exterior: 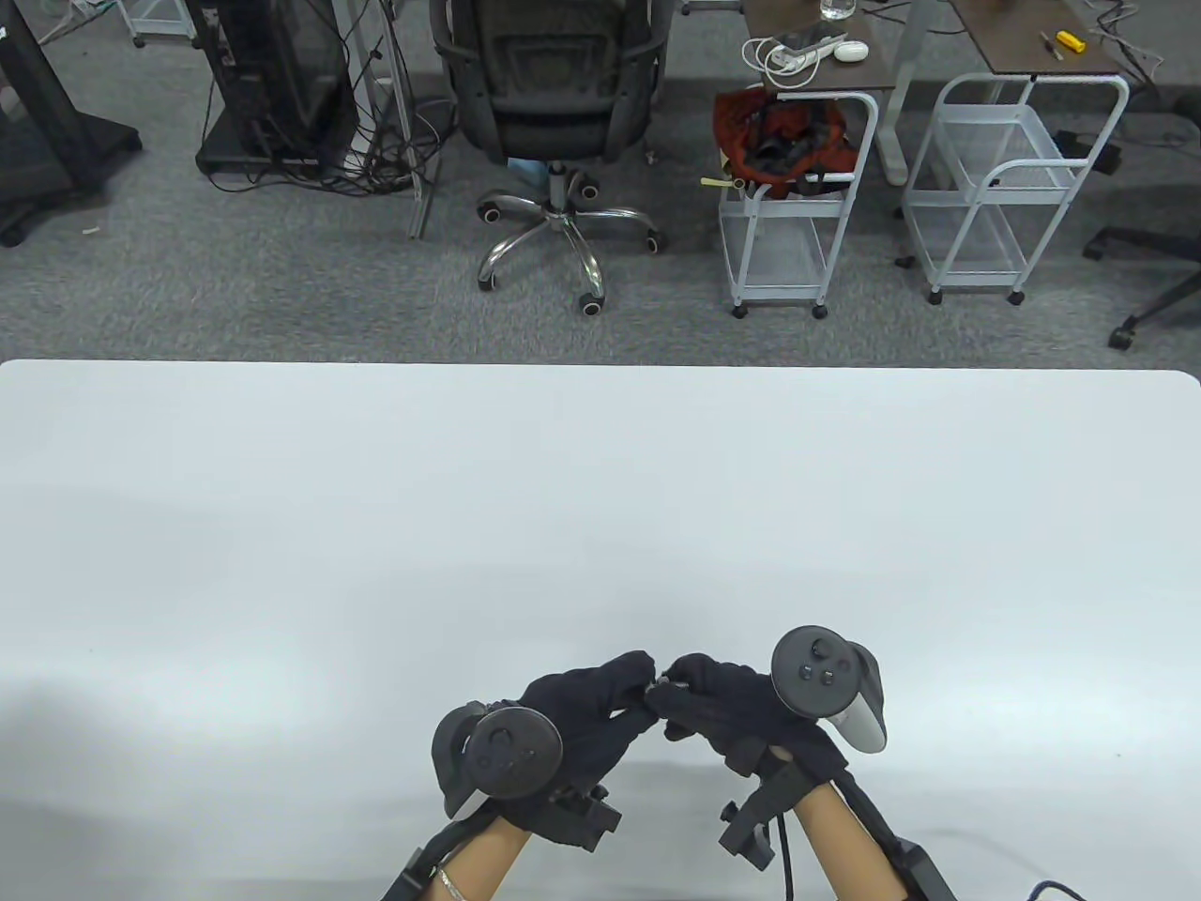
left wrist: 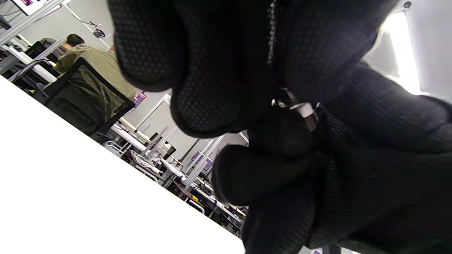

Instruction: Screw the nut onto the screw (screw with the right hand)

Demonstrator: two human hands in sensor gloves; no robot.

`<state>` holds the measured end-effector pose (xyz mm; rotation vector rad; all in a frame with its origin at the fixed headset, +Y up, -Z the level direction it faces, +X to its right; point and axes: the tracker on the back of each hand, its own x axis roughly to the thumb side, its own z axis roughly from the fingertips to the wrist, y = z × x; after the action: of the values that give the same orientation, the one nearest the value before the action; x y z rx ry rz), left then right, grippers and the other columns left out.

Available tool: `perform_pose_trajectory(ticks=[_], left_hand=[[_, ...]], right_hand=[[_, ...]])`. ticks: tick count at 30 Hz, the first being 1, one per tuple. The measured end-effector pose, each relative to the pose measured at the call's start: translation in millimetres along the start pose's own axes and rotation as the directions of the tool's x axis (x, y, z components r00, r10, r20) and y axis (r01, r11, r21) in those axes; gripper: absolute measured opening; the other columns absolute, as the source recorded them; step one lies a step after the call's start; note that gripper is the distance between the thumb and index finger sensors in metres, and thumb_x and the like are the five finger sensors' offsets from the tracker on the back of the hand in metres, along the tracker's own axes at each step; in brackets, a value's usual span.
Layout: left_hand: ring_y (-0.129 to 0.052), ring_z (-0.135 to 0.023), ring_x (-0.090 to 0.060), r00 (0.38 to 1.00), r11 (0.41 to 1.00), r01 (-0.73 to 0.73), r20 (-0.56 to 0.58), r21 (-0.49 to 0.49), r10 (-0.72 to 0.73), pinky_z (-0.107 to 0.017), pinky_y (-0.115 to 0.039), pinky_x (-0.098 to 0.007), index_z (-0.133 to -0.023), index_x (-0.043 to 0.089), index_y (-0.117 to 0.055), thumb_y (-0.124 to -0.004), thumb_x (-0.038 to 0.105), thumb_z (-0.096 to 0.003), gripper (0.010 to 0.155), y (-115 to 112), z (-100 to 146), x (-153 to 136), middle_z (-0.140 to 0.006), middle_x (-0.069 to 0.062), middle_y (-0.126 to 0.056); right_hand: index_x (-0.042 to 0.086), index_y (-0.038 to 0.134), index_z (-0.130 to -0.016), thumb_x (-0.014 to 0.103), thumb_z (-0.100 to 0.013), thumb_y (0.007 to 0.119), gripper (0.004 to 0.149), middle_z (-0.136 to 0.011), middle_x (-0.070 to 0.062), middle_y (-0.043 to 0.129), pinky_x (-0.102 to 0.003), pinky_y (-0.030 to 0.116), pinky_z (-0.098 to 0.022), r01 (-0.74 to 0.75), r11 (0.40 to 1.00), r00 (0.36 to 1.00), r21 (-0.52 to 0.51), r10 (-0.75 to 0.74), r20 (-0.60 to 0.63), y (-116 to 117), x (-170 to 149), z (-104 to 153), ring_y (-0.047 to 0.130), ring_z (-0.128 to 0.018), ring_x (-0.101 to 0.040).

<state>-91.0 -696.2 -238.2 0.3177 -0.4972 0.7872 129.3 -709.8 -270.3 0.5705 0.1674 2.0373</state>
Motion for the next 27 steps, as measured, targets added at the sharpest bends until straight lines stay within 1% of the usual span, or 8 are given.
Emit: perform_pose_trajectory(ticks=[3, 9, 11, 13, 19, 23, 25, 27], left_hand=[[-0.111, -0.051, -0.007, 1.000, 1.000, -0.010, 0.004, -0.006, 0.010, -0.046, -0.091, -0.030, -0.080, 0.020, -0.090, -0.087, 0.043, -0.0414, 0.045, -1.7, -0.6, 0.5, -0.066, 0.007, -0.109], [-0.111, -0.050, -0.008, 1.000, 1.000, -0.002, -0.010, 0.009, 0.002, -0.046, -0.091, -0.030, -0.080, 0.019, -0.090, -0.087, 0.042, -0.0417, 0.045, 0.7, -0.1, -0.2, -0.066, 0.005, -0.109], [-0.111, -0.050, -0.007, 1.000, 1.000, -0.004, 0.010, 0.004, 0.004, -0.046, -0.091, -0.030, -0.080, 0.020, -0.090, -0.087, 0.043, -0.0415, 0.045, 0.1, -0.3, 1.3, -0.066, 0.007, -0.109], [-0.111, -0.051, -0.008, 1.000, 1.000, -0.025, 0.009, -0.005, 0.025, -0.046, -0.091, -0.030, -0.080, 0.021, -0.090, -0.087, 0.043, -0.0414, 0.045, -0.8, -0.8, 1.0, -0.066, 0.007, -0.109], [-0.111, -0.051, -0.008, 1.000, 1.000, -0.011, 0.001, 0.016, 0.011, -0.046, -0.091, -0.030, -0.080, 0.021, -0.090, -0.087, 0.043, -0.0415, 0.044, 2.1, -0.4, 0.8, -0.066, 0.007, -0.109], [-0.111, -0.051, -0.008, 1.000, 1.000, -0.030, 0.009, 0.008, 0.030, -0.046, -0.091, -0.030, -0.080, 0.021, -0.090, -0.087, 0.043, -0.0415, 0.044, -0.3, -0.5, 2.3, -0.066, 0.007, -0.109], [-0.111, -0.051, -0.007, 1.000, 1.000, -0.024, 0.007, 0.005, 0.024, -0.046, -0.091, -0.030, -0.080, 0.021, -0.090, -0.087, 0.043, -0.0413, 0.044, -0.1, -0.7, 1.4, -0.066, 0.007, -0.109], [-0.111, -0.051, -0.008, 1.000, 1.000, -0.011, -0.009, 0.018, 0.011, -0.046, -0.091, -0.030, -0.080, 0.021, -0.090, -0.087, 0.043, -0.0416, 0.044, 1.4, -0.8, 0.3, -0.066, 0.007, -0.109]], right_hand=[[0.003, 0.090, -0.058, 0.043, -0.060, 0.062, 0.048, -0.052, -0.020, 0.101, -0.048, 0.081, -0.030, -0.007, 0.993, 1.000, -0.118, 0.005, -0.017, 1.0, 0.2, 1.9, 0.104, -0.029, -0.028], [-0.001, 0.077, -0.078, 0.042, -0.059, 0.070, 0.048, -0.075, -0.027, 0.089, -0.052, 0.076, -0.042, 0.015, 0.997, 1.000, 0.078, -0.013, -0.025, -0.7, 2.0, -0.1, 0.099, -0.052, -0.035], [0.002, 0.086, -0.066, 0.044, -0.059, 0.065, 0.047, -0.061, -0.021, 0.098, -0.048, 0.080, -0.034, -0.010, 0.998, 1.000, -0.067, 0.011, 0.002, -1.2, 1.0, 0.5, 0.104, -0.038, -0.029], [0.002, 0.089, -0.059, 0.042, -0.060, 0.062, 0.048, -0.053, -0.021, 0.101, -0.048, 0.081, -0.029, 0.004, 0.993, 1.000, -0.122, -0.007, -0.027, 0.5, 1.5, 2.3, 0.104, -0.030, -0.029], [-0.002, 0.077, -0.078, 0.043, -0.059, 0.068, 0.050, -0.074, -0.027, 0.089, -0.052, 0.076, -0.042, 0.008, 0.997, 0.999, 0.078, -0.006, -0.036, -1.4, 5.3, 0.5, 0.099, -0.051, -0.035], [0.003, 0.089, -0.058, 0.043, -0.060, 0.062, 0.048, -0.053, -0.021, 0.100, -0.048, 0.080, -0.030, -0.031, 0.988, 0.999, -0.149, 0.029, -0.019, 0.0, 4.9, 2.9, 0.104, -0.030, -0.029], [0.002, 0.088, -0.061, 0.043, -0.060, 0.061, 0.049, -0.056, -0.022, 0.099, -0.049, 0.080, -0.031, -0.023, 0.996, 0.999, -0.088, 0.021, -0.027, -0.6, 4.2, 1.9, 0.104, -0.032, -0.029], [-0.002, 0.082, -0.072, 0.044, -0.059, 0.067, 0.050, -0.068, -0.028, 0.093, -0.052, 0.077, -0.038, 0.019, 1.000, 1.000, 0.017, -0.019, -0.014, -1.1, 4.4, 0.1, 0.101, -0.045, -0.035]])
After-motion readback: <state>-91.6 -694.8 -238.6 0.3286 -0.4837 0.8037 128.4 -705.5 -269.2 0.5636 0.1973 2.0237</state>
